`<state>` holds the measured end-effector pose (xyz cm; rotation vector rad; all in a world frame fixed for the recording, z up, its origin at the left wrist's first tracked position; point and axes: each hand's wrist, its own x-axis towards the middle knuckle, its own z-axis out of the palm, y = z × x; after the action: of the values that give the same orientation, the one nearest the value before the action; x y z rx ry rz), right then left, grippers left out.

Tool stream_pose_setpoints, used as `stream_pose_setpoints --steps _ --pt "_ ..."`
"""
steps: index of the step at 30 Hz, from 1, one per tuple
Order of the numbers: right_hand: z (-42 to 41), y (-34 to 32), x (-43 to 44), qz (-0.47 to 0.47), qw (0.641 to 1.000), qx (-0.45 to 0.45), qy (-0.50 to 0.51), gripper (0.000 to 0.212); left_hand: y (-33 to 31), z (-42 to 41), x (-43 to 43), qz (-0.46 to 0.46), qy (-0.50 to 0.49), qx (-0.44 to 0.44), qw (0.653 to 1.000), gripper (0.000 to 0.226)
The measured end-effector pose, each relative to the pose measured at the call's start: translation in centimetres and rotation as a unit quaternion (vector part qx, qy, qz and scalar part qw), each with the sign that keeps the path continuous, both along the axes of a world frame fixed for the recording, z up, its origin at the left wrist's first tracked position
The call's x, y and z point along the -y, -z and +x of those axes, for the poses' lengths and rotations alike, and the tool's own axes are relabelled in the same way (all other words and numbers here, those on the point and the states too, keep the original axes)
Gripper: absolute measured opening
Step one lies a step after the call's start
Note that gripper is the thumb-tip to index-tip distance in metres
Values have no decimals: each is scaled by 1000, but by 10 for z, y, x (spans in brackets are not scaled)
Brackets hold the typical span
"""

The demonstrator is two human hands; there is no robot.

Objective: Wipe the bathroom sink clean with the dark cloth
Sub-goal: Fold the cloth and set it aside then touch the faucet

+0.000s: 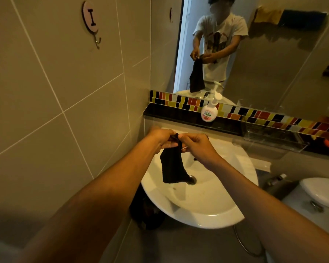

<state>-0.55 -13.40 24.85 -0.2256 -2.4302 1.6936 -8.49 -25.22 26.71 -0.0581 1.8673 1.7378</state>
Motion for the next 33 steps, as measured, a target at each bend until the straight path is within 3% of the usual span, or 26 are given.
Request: stream_pose_setpoints --steps 3,7,10,13,16,20,23,25,28,30,33 --pt "2 -2 2 -8 999 -13 -35 28 -3 -2 2 -7 -18 -26 999 20" --pt "1 -9 -4 58 996 -24 -62 26 -6 -7 9 -2 -10 -16 1000 21" --pt "-1 -19 -12 95 993 -13 -66 22 0 -13 19 -87 42 -94 991 33" --pt "-3 -27 -23 105 992 -10 -70 17 11 -13 29 -130 124 -229 957 31" --pt "-3 -35 -32 67 995 -5 -68 15 25 -10 36 -197 234 -341 889 30" --pt "1 -37 -38 82 993 25 -82 15 44 -2 35 -244 313 -356 846 27" --pt "2 -32 -47 124 990 35 -60 18 53 3 28 -269 317 -384 825 33" --pt "6 -27 -58 135 990 40 -22 19 50 0 28 -253 280 -394 838 32" --pt "15 -17 -71 158 986 52 33 19 37 -7 27 -157 214 -322 909 29" --pt "18 -7 -72 154 984 61 66 23 32 -7 23 -114 202 -297 926 32" --pt "17 5 -68 52 989 84 106 34 35 -4 14 -38 166 -249 953 28"
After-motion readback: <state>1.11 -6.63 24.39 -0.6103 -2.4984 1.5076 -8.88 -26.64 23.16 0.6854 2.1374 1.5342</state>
